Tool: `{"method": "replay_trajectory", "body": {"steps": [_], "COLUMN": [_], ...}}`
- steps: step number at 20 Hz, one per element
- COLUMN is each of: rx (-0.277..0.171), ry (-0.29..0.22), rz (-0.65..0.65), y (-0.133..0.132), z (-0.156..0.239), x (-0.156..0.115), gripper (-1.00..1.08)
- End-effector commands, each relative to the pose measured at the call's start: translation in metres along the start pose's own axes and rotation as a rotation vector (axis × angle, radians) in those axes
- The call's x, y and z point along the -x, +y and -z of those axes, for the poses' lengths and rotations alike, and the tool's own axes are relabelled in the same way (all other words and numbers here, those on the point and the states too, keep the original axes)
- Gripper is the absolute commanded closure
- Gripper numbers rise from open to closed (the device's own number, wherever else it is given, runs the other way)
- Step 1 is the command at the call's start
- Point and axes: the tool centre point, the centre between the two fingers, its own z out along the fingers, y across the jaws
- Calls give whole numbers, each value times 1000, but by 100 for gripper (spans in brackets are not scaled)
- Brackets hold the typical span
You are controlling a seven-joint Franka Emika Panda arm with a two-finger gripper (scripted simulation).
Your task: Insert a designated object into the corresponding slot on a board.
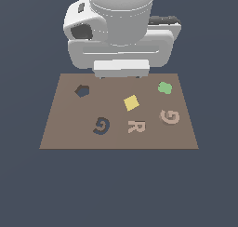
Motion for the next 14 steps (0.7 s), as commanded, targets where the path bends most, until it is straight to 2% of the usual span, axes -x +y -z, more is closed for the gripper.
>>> {"method": "replay_trajectory", "body": {"steps": [1,8,14], "rx": [0,0,1], "ry": [0,0,1], "rz": [0,38,134], "y": [0,-2,-8], "z": [0,-3,-11], "x": [0,-5,-16], "gripper": [-92,-92,-92]}}
